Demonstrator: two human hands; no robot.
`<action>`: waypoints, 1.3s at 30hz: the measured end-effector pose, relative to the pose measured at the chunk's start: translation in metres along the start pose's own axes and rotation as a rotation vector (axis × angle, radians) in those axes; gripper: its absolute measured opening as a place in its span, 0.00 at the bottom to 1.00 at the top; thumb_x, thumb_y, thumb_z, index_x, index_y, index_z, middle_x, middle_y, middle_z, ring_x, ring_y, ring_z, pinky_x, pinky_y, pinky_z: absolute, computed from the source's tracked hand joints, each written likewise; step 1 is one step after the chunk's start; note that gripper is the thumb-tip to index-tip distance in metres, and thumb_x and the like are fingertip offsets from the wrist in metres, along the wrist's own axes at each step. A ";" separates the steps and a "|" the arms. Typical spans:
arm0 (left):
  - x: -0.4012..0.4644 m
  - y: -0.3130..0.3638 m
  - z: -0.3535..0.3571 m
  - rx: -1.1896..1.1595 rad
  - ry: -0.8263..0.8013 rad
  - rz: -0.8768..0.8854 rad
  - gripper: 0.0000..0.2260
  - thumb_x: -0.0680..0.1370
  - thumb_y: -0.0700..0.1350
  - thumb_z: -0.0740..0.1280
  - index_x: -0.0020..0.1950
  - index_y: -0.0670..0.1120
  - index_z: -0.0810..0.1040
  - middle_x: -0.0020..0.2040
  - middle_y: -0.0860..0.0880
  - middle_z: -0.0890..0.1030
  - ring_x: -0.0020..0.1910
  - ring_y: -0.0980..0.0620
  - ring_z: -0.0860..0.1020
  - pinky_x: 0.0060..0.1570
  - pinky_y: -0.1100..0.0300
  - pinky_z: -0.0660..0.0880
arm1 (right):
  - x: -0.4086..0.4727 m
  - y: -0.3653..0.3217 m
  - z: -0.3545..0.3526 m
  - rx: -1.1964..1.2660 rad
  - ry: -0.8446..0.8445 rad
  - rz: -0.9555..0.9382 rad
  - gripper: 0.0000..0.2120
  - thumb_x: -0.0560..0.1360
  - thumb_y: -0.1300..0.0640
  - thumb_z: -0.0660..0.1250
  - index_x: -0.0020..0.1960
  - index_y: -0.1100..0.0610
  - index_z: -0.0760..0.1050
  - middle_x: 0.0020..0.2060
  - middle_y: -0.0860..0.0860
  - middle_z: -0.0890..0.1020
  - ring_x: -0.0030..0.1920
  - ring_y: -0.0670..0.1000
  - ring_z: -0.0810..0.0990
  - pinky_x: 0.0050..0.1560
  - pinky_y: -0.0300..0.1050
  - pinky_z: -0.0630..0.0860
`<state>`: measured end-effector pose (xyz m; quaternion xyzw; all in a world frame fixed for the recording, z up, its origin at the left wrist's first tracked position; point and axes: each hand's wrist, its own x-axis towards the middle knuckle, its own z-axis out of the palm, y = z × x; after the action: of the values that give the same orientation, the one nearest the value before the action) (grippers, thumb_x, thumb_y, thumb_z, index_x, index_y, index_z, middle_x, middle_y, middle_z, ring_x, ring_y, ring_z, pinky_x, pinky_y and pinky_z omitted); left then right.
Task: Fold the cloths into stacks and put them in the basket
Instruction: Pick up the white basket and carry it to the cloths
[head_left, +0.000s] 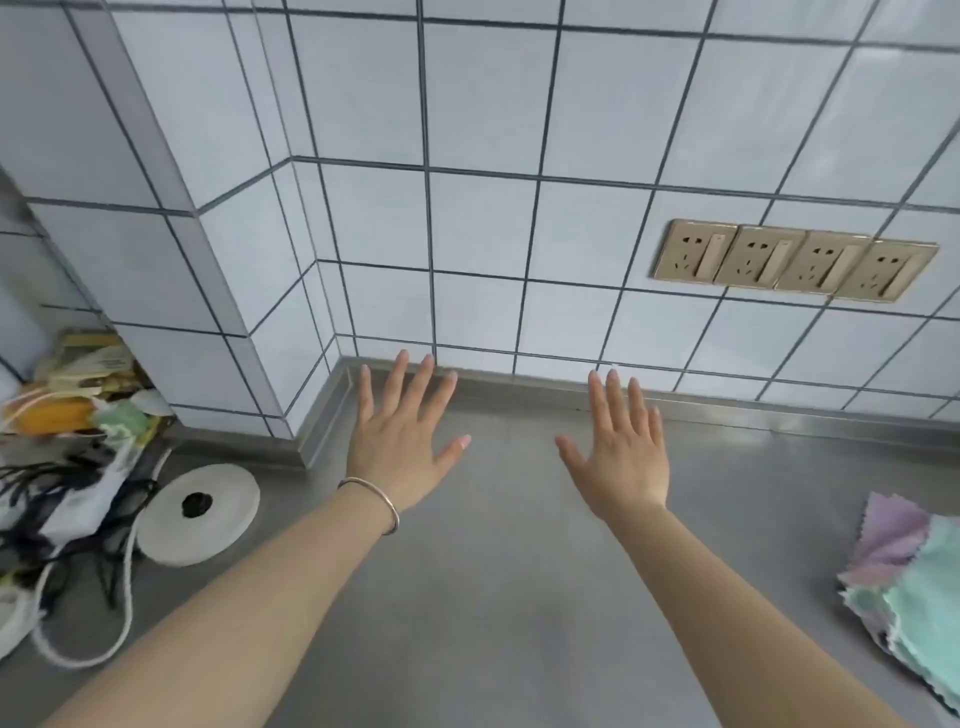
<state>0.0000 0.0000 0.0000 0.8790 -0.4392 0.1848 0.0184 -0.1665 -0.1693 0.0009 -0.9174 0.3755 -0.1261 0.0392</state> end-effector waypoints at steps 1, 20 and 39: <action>0.003 -0.005 0.001 0.003 -0.012 0.022 0.32 0.74 0.65 0.46 0.75 0.53 0.58 0.76 0.48 0.60 0.76 0.43 0.51 0.71 0.39 0.39 | -0.001 -0.005 0.000 -0.019 0.004 0.013 0.36 0.77 0.38 0.50 0.75 0.49 0.35 0.77 0.48 0.42 0.76 0.51 0.38 0.76 0.51 0.40; -0.038 0.018 -0.027 -0.328 0.100 0.905 0.33 0.75 0.67 0.41 0.73 0.51 0.63 0.74 0.46 0.64 0.75 0.43 0.55 0.72 0.44 0.36 | -0.210 -0.120 -0.034 -0.119 0.360 0.864 0.36 0.73 0.37 0.42 0.76 0.49 0.38 0.77 0.48 0.46 0.76 0.51 0.40 0.75 0.51 0.41; -0.484 0.096 -0.259 -0.711 0.221 1.736 0.33 0.74 0.68 0.39 0.75 0.54 0.56 0.76 0.48 0.61 0.75 0.44 0.57 0.72 0.44 0.34 | -0.706 -0.301 -0.181 -0.426 0.707 1.708 0.35 0.78 0.43 0.55 0.76 0.50 0.40 0.77 0.51 0.48 0.77 0.53 0.44 0.75 0.51 0.43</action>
<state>-0.4183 0.3618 0.0637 0.1649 -0.9665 0.0713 0.1831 -0.4936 0.5431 0.0834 -0.2292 0.9248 -0.2543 -0.1659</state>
